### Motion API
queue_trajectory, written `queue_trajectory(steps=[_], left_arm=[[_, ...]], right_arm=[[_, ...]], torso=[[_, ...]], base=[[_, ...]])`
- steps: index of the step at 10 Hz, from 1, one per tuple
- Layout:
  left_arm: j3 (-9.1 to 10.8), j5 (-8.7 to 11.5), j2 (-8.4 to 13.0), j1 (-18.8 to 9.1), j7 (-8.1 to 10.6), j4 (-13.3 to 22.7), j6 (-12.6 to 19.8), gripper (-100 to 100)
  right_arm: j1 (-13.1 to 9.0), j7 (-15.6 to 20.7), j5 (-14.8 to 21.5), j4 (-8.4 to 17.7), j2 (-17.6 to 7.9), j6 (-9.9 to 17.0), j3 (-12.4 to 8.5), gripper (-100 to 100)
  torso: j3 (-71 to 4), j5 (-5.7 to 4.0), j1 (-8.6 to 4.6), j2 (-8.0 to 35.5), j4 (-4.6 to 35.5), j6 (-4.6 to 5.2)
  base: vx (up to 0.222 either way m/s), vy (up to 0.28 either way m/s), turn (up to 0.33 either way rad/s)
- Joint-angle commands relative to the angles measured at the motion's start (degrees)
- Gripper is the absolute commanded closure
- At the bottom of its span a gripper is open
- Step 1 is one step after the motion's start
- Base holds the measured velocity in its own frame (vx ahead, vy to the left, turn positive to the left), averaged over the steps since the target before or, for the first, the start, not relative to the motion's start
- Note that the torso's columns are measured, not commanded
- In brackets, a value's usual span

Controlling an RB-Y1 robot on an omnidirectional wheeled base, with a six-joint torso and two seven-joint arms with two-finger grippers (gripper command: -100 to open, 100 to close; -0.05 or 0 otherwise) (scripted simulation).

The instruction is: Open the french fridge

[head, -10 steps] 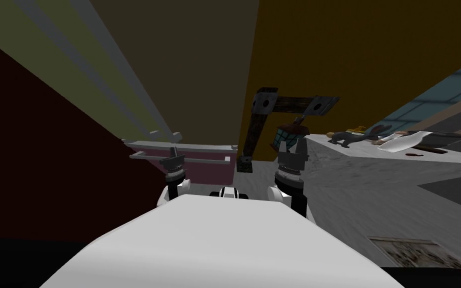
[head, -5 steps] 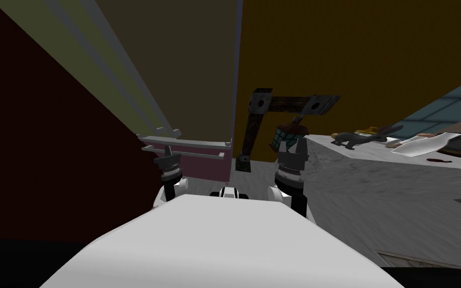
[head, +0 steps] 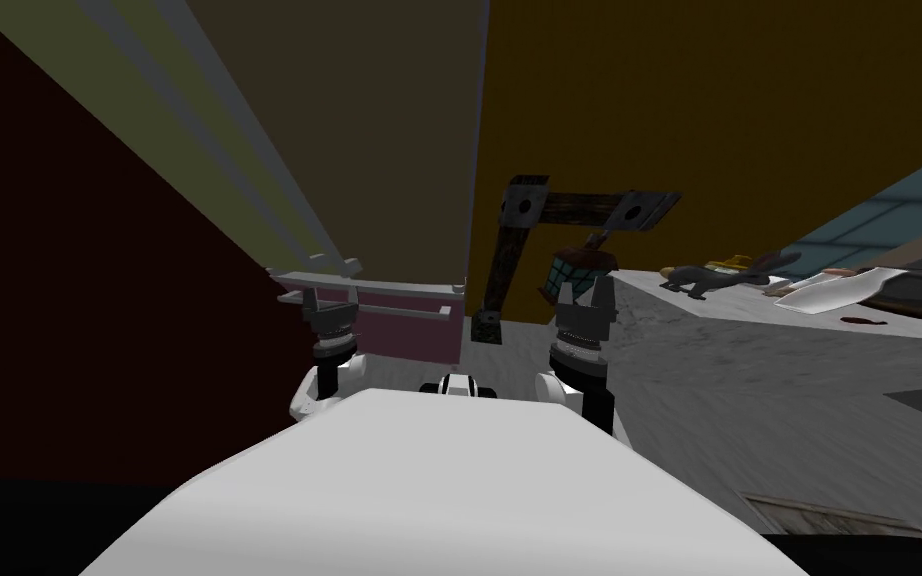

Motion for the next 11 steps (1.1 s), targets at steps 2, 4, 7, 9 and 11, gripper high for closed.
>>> queue_trajectory(steps=[2, 4, 7, 9, 11], left_arm=[[-1.78, -0.2, 1.9, -0.2, 1.57, 0.9, -0.6, -100], [-2.81, -0.4, 1.0, -0.4, 2.52, 1.4, -1.1, -100], [-4.88, -0.7, 1.3, -0.7, 4.39, 2.5, -2.0, -100], [-5.70, -0.8, -1.8, -0.9, 5.19, 2.9, -2.4, -100], [-5.89, -0.8, -3.8, -0.9, 5.38, 2.9, -2.5, -100]], right_arm=[[0.0, 0.0, 0.0, 0.0, 0.0, 0.0, 0.0, 0], [0.0, 0.0, 0.0, 0.0, 0.0, 0.0, 0.0, 0], [0.0, 0.0, 0.0, 0.0, 0.0, 0.0, 0.0, 0], [0.0, 0.0, 0.0, 0.0, 0.0, 0.0, 0.0, 0], [0.0, 0.0, 0.0, 0.0, 0.0, 0.0, 0.0, 0]], torso=[[0.0, 0.05, 0.18, -0.1, 0.0, 0.01], [0.0, 0.08, 0.25, 0.0, 0.0, -0.01], [-0.1, 0.03, 0.08, -0.1, 0.0, 0.00], [0.0, -0.01, -0.07, 0.0, 0.0, -0.01], [0.0, 0.00, -0.04, 0.0, 0.0, -0.02]], base=[[0.066, 0.127, -0.125], [0.045, 0.175, -0.109], [0.079, 0.196, -0.143], [0.040, 0.153, -0.085], [0.012, 0.060, -0.023]])
